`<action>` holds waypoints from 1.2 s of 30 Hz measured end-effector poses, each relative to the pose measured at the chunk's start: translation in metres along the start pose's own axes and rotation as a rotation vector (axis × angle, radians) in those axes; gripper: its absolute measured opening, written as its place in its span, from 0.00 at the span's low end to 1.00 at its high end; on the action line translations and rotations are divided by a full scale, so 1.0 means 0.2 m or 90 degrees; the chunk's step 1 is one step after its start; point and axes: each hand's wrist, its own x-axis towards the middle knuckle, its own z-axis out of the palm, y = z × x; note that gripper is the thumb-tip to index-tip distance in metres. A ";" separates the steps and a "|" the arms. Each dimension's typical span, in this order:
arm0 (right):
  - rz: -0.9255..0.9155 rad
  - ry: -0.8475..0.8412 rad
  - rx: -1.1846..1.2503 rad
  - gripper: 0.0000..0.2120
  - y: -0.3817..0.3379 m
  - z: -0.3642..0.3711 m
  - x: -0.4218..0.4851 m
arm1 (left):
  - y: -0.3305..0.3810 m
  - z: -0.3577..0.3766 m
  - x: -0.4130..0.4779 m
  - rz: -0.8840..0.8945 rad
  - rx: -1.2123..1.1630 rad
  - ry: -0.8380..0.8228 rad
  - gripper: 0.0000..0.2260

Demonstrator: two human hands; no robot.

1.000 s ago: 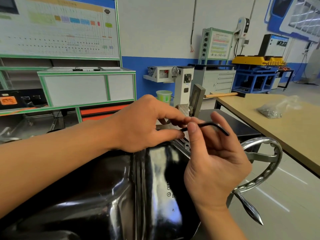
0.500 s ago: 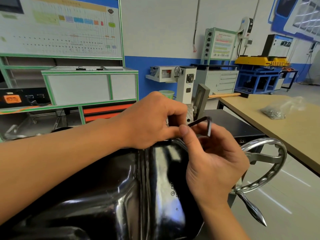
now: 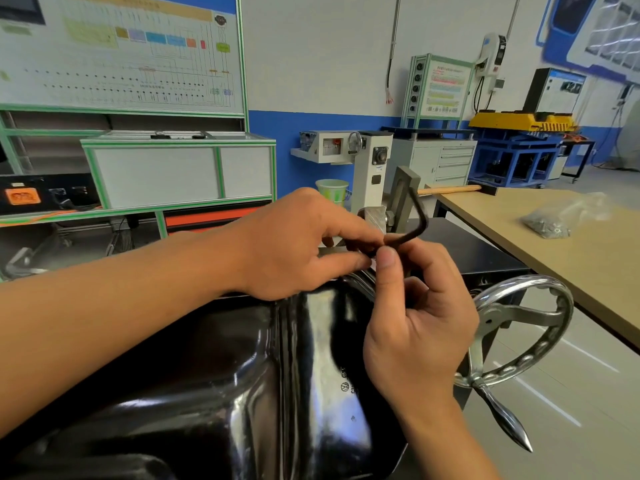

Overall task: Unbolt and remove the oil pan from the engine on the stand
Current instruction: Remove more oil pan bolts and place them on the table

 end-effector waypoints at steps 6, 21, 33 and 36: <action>0.012 0.010 0.024 0.05 -0.02 0.01 0.01 | 0.00 0.00 0.01 -0.015 0.023 0.014 0.04; 0.007 0.095 0.039 0.10 -0.02 0.03 0.02 | 0.03 0.02 0.02 -0.046 0.072 0.058 0.05; 0.037 0.068 0.078 0.18 -0.01 0.02 0.02 | 0.01 0.00 0.01 -0.066 0.002 -0.013 0.08; 0.018 0.065 0.041 0.11 0.00 0.00 0.04 | 0.01 0.01 0.01 -0.062 0.030 0.001 0.04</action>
